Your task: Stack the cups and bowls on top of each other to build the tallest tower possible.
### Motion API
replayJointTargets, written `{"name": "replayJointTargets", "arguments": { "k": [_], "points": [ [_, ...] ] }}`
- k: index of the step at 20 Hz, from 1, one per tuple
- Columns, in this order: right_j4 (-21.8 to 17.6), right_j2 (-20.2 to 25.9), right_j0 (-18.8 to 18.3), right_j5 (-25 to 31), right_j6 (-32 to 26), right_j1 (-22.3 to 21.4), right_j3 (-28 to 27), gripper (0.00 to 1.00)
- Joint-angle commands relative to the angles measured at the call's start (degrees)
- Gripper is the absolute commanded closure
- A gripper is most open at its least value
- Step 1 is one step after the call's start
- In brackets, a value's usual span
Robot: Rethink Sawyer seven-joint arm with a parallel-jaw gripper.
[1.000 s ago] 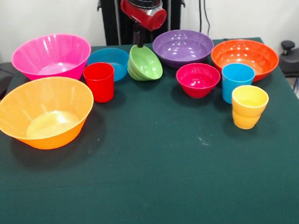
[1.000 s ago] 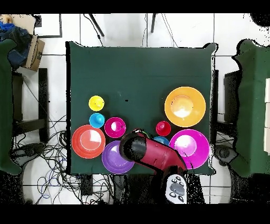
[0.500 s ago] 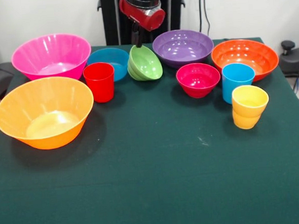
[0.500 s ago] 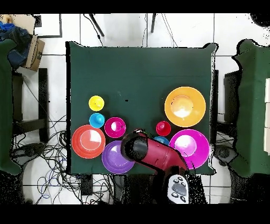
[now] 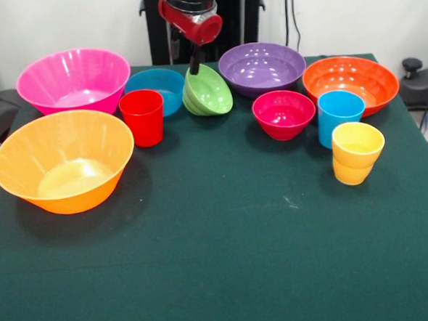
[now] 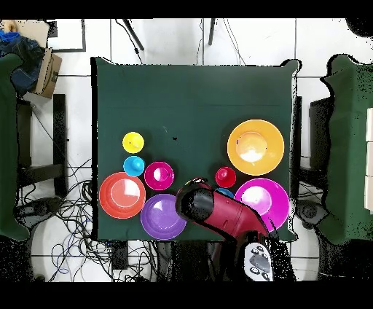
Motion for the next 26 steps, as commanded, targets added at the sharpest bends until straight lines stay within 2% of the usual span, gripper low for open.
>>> {"name": "replayJointTargets", "arguments": {
  "k": [1,11,26],
  "points": [
    [-1.6,5.4,0.0,2.6,2.6,0.8,-1.4,0.00],
    [-1.1,3.4,3.0,1.6,5.2,-0.1,-0.1,0.00],
    [-2.1,4.7,1.8,2.0,2.5,0.0,-1.5,0.00]
  ]
}}
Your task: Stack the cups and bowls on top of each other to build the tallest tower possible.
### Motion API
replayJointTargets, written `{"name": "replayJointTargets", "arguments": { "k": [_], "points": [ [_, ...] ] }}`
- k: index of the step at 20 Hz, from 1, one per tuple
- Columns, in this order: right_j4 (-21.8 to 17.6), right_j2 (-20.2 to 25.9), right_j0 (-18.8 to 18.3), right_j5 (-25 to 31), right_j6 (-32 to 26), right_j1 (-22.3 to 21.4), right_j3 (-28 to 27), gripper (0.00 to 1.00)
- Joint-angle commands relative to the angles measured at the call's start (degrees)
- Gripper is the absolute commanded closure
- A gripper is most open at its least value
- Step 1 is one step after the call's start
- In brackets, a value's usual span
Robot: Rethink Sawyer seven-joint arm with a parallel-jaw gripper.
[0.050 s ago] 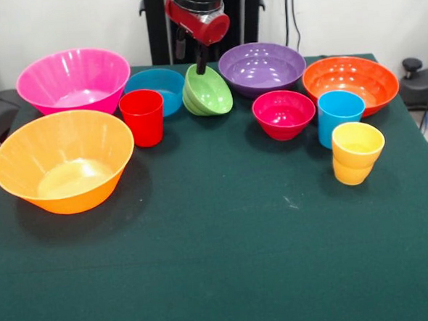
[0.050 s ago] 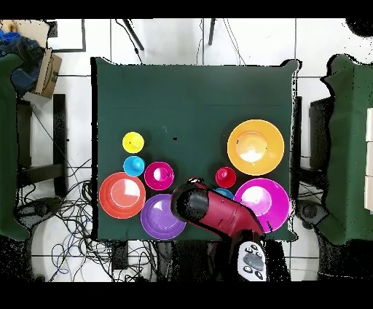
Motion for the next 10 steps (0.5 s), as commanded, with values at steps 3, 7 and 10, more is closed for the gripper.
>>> {"name": "replayJointTargets", "arguments": {
  "k": [3,7,10],
  "points": [
    [-2.5,4.9,-0.2,2.6,1.6,-0.1,-2.1,0.00],
    [-2.4,5.4,-0.5,1.6,1.7,0.1,-1.8,0.00],
    [-3.5,6.6,-1.4,0.7,-0.1,0.3,-2.3,0.00]
  ]
}}
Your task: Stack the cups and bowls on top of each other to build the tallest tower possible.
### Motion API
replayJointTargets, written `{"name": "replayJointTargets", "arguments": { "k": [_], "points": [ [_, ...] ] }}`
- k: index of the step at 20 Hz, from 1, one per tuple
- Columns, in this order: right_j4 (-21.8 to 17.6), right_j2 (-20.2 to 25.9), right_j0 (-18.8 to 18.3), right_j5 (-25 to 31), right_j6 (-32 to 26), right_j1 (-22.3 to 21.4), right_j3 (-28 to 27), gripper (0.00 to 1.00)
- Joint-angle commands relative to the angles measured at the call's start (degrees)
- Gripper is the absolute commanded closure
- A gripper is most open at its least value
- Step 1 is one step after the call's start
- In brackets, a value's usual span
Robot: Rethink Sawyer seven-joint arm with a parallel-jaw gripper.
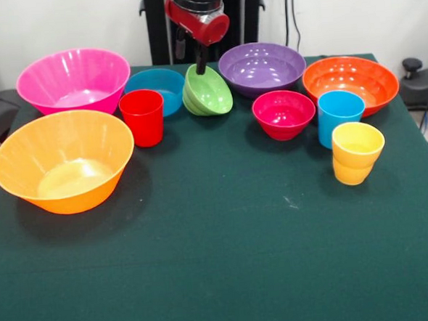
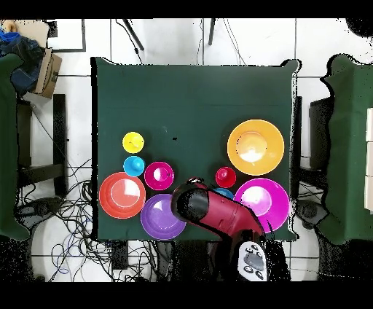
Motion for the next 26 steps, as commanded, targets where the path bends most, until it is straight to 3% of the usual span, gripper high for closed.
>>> {"name": "replayJointTargets", "arguments": {
  "k": [1,13,24,26],
  "points": [
    [-3.5,6.6,-1.2,0.7,-0.1,0.2,-2.3,0.00],
    [-5.2,7.7,-2.1,0.3,-0.4,0.5,-2.4,0.00],
    [-11.0,11.3,-4.9,2.9,-5.6,0.0,-3.7,0.00],
    [-13.4,12.6,-5.9,2.6,-7.7,-0.1,-4.5,0.00]
  ]
}}
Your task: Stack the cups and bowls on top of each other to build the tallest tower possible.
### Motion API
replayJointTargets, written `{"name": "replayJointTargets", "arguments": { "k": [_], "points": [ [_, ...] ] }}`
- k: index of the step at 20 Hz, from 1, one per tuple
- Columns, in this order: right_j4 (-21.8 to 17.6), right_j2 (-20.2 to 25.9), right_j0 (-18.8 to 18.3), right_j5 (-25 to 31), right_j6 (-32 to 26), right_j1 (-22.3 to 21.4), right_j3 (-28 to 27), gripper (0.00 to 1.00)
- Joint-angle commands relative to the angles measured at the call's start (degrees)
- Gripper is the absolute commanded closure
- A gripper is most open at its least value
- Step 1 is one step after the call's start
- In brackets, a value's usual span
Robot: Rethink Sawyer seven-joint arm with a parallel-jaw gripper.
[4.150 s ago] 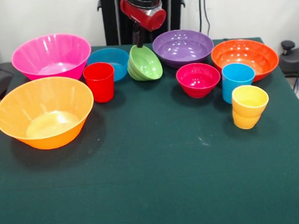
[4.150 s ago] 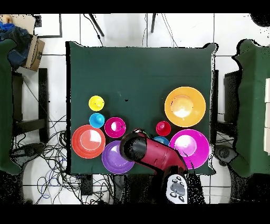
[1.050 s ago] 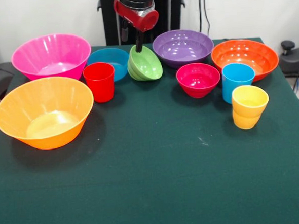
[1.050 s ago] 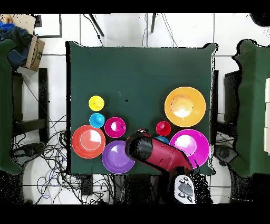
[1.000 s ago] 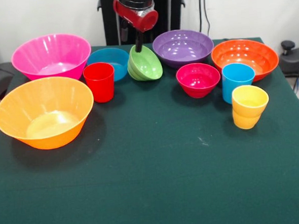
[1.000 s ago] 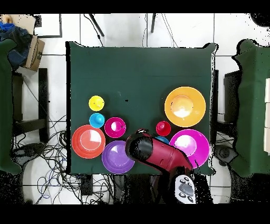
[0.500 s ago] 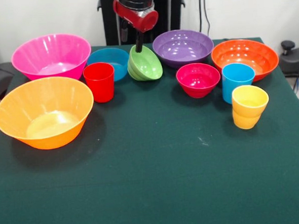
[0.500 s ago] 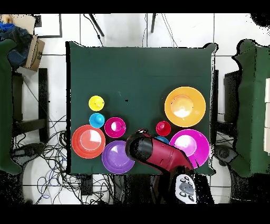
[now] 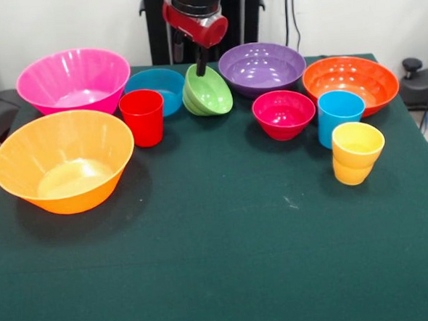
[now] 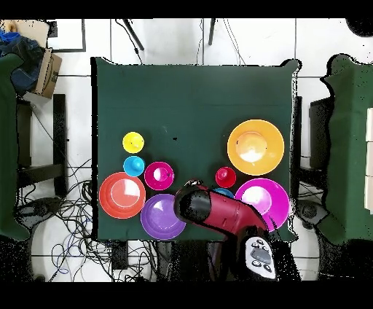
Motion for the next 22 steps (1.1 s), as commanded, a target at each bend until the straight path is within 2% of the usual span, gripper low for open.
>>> {"name": "replayJointTargets", "arguments": {
  "k": [1,14,16,22],
  "points": [
    [-7.9,9.8,-2.8,2.7,-9.0,-0.2,-5.0,0.00],
    [-19.4,19.3,-8.7,5.2,-13.0,-2.3,-5.4,0.00],
    [-20.6,18.6,-11.0,3.1,-10.7,-4.3,-1.3,0.00],
    [-23.6,21.0,-13.0,4.0,-9.8,-5.3,-0.8,0.00]
  ]
}}
